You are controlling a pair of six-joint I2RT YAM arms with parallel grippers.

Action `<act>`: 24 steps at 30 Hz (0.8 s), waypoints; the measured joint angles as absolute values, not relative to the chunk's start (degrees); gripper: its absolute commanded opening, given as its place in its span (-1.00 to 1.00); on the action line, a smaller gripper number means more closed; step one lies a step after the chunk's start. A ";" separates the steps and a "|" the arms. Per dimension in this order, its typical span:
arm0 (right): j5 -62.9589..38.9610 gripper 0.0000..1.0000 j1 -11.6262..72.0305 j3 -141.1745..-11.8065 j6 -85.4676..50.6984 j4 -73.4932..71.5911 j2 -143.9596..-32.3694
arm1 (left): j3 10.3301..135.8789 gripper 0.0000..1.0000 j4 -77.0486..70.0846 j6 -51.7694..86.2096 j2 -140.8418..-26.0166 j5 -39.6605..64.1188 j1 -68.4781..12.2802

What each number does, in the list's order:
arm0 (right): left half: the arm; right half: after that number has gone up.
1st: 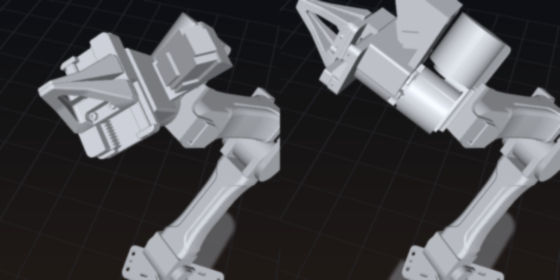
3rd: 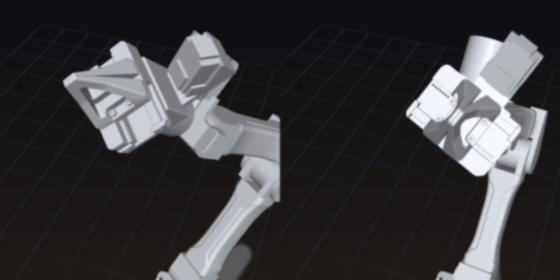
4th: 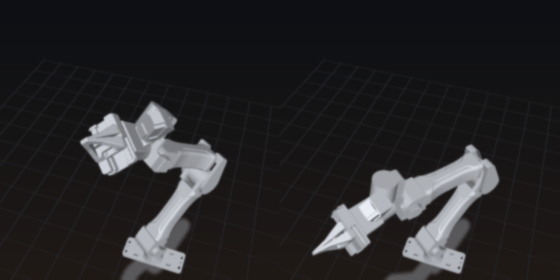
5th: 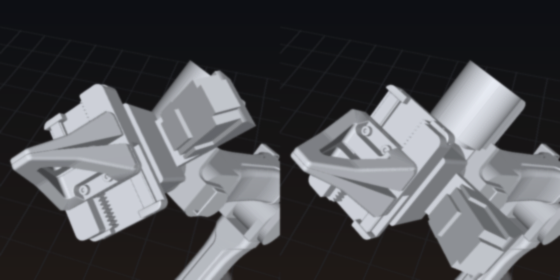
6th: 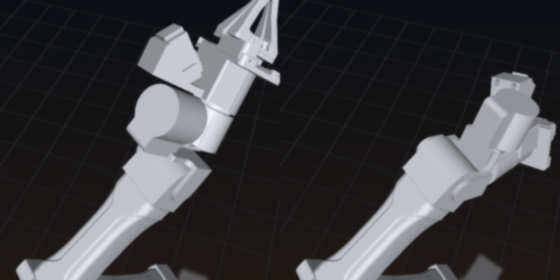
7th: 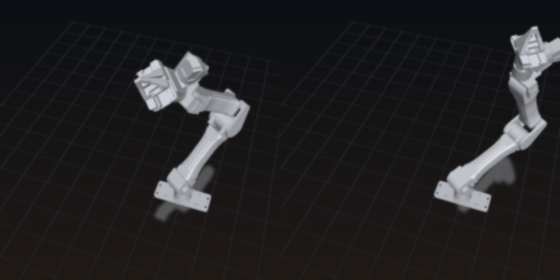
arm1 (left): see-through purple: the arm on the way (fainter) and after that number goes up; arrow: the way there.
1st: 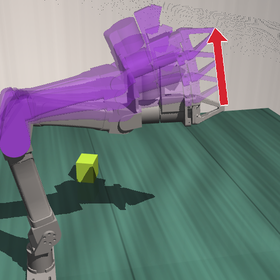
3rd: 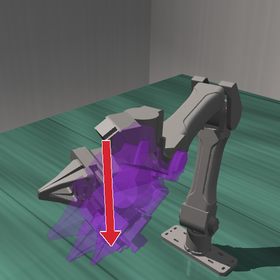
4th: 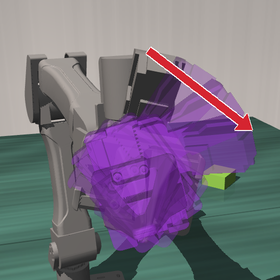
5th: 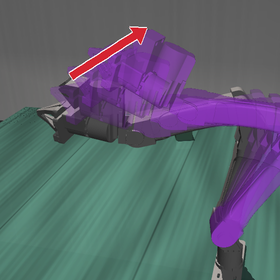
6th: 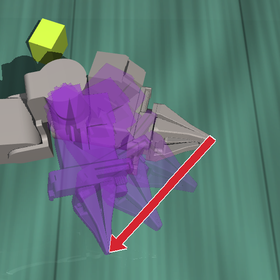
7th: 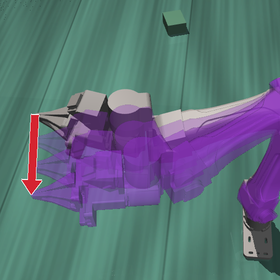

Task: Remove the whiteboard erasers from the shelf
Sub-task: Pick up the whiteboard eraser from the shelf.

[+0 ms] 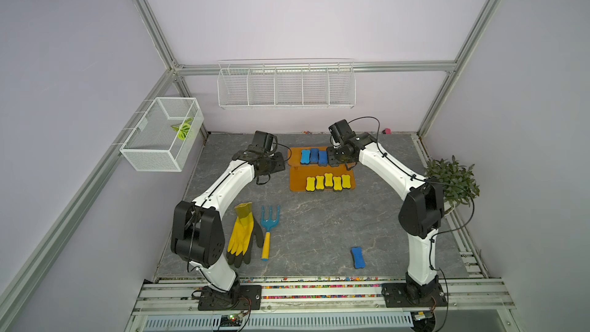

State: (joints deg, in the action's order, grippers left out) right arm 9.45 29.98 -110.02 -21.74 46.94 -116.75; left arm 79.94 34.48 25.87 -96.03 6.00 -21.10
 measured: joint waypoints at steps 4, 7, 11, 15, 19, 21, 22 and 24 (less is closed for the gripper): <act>9.63 0.05 29.98 -110.02 -21.61 46.94 -117.03 | 79.94 -0.02 34.48 25.87 -96.03 6.00 -21.10; 9.65 0.00 29.98 -110.04 -21.56 46.92 -117.40 | 79.94 -0.02 34.52 25.87 -96.03 6.00 -21.10; 10.07 -0.09 29.98 -110.37 -21.54 46.89 -117.71 | 79.94 -0.02 34.61 25.87 -96.03 6.00 -21.10; 10.41 -0.21 29.98 -110.43 -21.45 46.89 -117.75 | 79.94 -0.02 34.63 25.87 -96.01 6.00 -21.10; 10.44 -0.30 29.98 -110.43 -21.56 46.89 -117.75 | 79.92 -0.03 34.65 25.87 -96.01 6.02 -21.10; 10.39 -0.34 29.98 -110.43 -21.56 46.89 -117.75 | 79.75 -0.03 34.65 25.87 -95.88 6.07 -21.10; 10.35 -0.36 29.98 -110.43 -21.63 46.89 -117.75 | 79.44 -0.03 34.63 25.87 -95.64 6.09 -21.10; 10.26 -0.38 30.04 -110.41 -21.78 46.92 -117.69 | 78.70 -0.03 34.63 25.89 -94.94 6.39 -21.10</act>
